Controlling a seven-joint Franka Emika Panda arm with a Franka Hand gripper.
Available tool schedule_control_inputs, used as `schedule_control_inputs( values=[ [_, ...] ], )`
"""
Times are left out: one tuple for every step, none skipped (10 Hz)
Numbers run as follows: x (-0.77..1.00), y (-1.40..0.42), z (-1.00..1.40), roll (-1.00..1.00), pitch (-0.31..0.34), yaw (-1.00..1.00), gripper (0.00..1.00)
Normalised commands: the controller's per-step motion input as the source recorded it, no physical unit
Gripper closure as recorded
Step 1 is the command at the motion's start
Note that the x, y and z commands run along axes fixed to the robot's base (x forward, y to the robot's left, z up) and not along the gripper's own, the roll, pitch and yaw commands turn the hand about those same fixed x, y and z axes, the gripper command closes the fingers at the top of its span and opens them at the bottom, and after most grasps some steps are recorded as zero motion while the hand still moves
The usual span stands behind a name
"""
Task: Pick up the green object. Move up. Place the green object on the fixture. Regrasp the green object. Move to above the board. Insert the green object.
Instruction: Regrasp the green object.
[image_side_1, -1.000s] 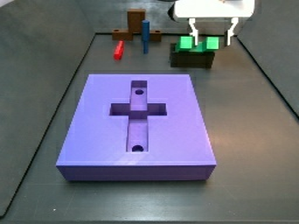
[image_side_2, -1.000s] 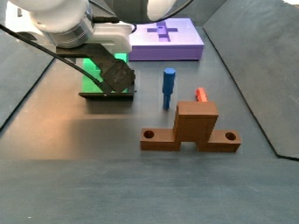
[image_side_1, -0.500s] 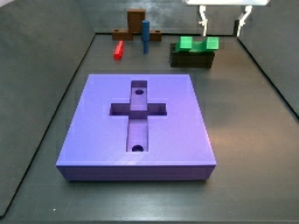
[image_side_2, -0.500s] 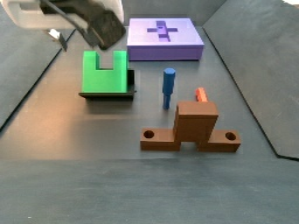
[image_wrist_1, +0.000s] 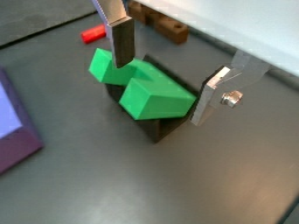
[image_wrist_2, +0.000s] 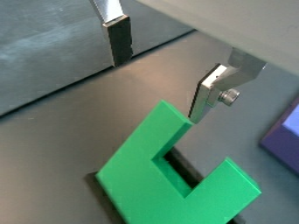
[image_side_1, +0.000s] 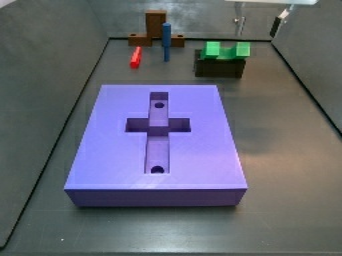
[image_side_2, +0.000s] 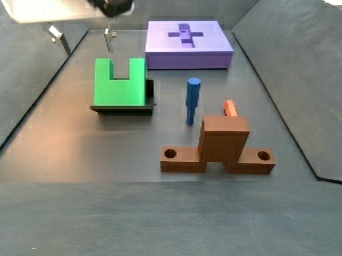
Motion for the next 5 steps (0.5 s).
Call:
schedule_control_inputs(
  values=[
    [0.17, 0.0, 0.04, 1.0, 0.12, 0.11, 0.0],
    [0.16, 0.0, 0.04, 1.0, 0.163, 0.04, 0.0],
    [0.12, 0.0, 0.05, 1.0, 0.22, 0.0, 0.0],
    [0.13, 0.0, 0.03, 1.0, 0.229, 0.0, 0.0],
    [0.06, 0.0, 0.07, 1.0, 0.277, 0.0, 0.0]
  ],
)
